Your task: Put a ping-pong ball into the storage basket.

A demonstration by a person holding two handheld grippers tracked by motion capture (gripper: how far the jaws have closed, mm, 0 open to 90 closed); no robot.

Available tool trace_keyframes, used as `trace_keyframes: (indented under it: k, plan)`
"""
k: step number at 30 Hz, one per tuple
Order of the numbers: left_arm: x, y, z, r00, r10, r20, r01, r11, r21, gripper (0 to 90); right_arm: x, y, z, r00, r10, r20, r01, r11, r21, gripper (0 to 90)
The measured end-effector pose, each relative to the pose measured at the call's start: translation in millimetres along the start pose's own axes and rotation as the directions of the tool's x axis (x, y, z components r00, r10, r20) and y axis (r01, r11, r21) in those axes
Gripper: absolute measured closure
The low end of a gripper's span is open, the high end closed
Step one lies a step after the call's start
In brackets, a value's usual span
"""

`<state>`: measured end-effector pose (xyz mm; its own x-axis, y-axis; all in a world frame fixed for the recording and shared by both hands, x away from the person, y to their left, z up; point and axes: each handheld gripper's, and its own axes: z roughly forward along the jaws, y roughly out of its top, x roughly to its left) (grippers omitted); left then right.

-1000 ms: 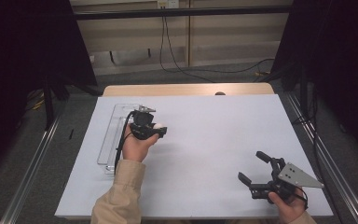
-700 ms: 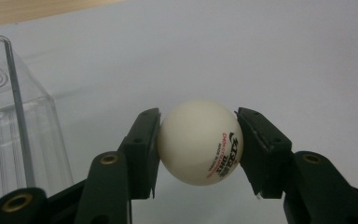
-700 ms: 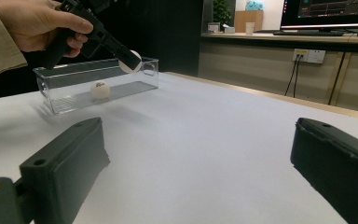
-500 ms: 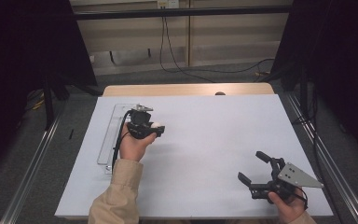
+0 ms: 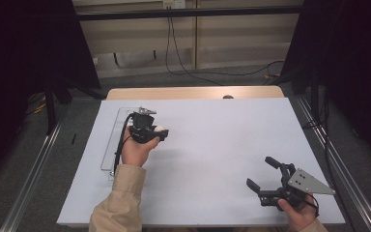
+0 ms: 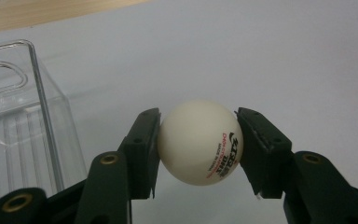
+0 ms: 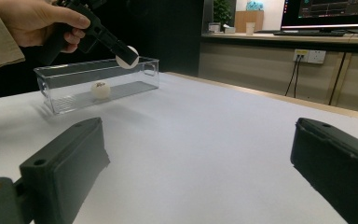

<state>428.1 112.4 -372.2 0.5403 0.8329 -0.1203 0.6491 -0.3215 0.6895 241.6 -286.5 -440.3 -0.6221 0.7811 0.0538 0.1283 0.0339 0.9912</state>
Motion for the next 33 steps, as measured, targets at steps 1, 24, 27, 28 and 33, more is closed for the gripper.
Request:
trace_keyframes:
  k: [1, 24, 27, 28, 33]
  plan:
    - [0.4, -0.1, -0.2, 1.0, -0.004, -0.002, 0.004, 1.0, -0.006, 51.2, -0.1, 0.0, 0.0, 1.0, -0.001, 0.001, 0.001, 1.0, 0.0, 2.7]
    - [12.9, -1.5, -11.6, 0.9997, -0.007, -0.023, 0.007, 0.9999, 0.008, 51.2, 0.1, 0.0, -0.1, 1.0, -0.002, -0.001, 0.002, 1.0, 0.0, 2.7]
    - [14.5, -2.0, -12.7, 0.9995, -0.012, -0.03, 0.012, 0.9999, 0.003, 51.2, 0.3, 0.0, 0.0, 1.0, -0.001, -0.001, 0.001, 1.0, 0.001, 2.7]
    - [15.5, -2.0, -13.4, 0.9996, -0.006, -0.029, 0.006, 1.0, 0.006, 51.1, 0.4, 0.0, -0.1, 1.0, 0.0, -0.002, 0.0, 1.0, 0.001, 2.7]
    - [17.5, -2.5, -15.3, 0.9993, -0.012, -0.035, 0.012, 0.9999, 0.002, 51.1, 0.3, 0.0, 0.0, 1.0, 0.0, -0.001, 0.0, 1.0, 0.001, 2.7]
